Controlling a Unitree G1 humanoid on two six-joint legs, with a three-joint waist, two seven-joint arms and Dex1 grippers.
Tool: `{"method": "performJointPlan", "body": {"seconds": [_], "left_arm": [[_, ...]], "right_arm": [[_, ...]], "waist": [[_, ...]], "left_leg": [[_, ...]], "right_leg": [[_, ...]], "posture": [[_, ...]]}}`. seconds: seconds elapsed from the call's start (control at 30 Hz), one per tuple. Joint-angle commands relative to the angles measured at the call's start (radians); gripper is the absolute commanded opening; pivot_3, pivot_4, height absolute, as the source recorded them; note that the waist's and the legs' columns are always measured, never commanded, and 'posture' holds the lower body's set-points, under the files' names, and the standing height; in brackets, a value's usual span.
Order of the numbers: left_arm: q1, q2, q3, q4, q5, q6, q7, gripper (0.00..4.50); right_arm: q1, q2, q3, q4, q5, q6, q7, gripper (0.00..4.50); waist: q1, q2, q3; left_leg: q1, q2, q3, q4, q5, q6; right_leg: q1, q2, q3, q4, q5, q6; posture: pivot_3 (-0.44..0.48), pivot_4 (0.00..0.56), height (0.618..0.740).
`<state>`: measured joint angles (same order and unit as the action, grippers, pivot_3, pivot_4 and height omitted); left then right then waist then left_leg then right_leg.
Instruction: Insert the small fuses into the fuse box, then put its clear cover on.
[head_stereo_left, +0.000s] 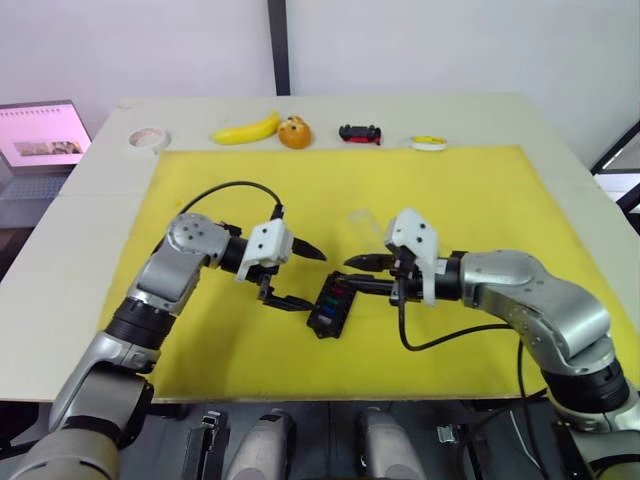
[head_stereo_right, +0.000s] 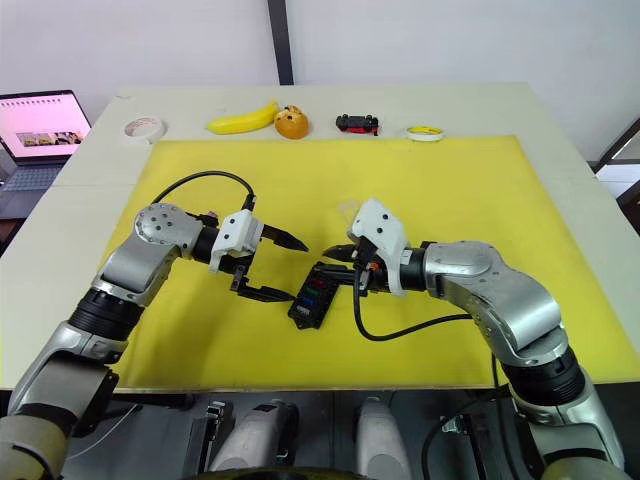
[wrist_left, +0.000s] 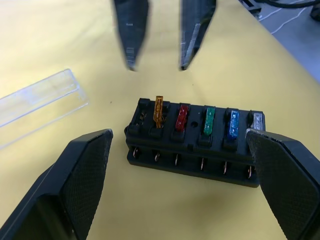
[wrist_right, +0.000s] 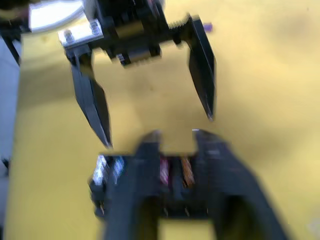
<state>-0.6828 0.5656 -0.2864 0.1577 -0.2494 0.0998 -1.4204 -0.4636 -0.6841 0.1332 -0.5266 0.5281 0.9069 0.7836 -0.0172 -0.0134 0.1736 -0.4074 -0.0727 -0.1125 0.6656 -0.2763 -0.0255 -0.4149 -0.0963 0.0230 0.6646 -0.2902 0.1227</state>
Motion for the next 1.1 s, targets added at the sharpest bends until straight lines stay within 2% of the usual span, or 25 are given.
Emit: {"method": "performJointPlan", "body": {"seconds": [0.03, 0.2, 0.27, 1.1], "left_arm": [[-0.015, 0.005, 0.020, -0.016, -0.005, -0.013, -0.005, 4.50], [-0.012, 0.006, 0.021, -0.021, -0.006, -0.010, -0.005, 4.50], [-0.009, 0.008, 0.022, -0.025, -0.006, -0.008, -0.005, 4.50], [-0.015, 0.009, 0.023, -0.027, -0.005, -0.002, -0.001, 4.50]], "right_arm": [[0.005, 0.001, 0.020, 0.009, -0.034, -0.032, -0.016, 2.79], [0.003, 0.009, 0.037, 0.032, -0.062, -0.043, -0.035, 2.79], [0.005, 0.009, 0.043, 0.032, -0.069, -0.048, -0.039, 2.25], [0.004, 0.026, 0.086, 0.045, -0.118, -0.064, -0.043, 2.25]], "waist": [[-0.002, 0.000, 0.000], [0.000, 0.000, 0.000], [0.000, 0.000, 0.000], [0.000, 0.000, 0.000]], "left_leg": [[0.000, 0.000, 0.000, 0.000, 0.000, 0.000], [0.000, 0.000, 0.000, 0.000, 0.000, 0.000], [0.000, 0.000, 0.000, 0.000, 0.000, 0.000], [0.000, 0.000, 0.000, 0.000, 0.000, 0.000]], "right_leg": [[0.000, 0.000, 0.000, 0.000, 0.000, 0.000], [0.000, 0.000, 0.000, 0.000, 0.000, 0.000], [0.000, 0.000, 0.000, 0.000, 0.000, 0.000], [0.000, 0.000, 0.000, 0.000, 0.000, 0.000]], "posture": [[0.000, 0.150, 0.740], [0.000, 0.150, 0.740], [0.000, 0.150, 0.740], [0.000, 0.150, 0.740]]}}
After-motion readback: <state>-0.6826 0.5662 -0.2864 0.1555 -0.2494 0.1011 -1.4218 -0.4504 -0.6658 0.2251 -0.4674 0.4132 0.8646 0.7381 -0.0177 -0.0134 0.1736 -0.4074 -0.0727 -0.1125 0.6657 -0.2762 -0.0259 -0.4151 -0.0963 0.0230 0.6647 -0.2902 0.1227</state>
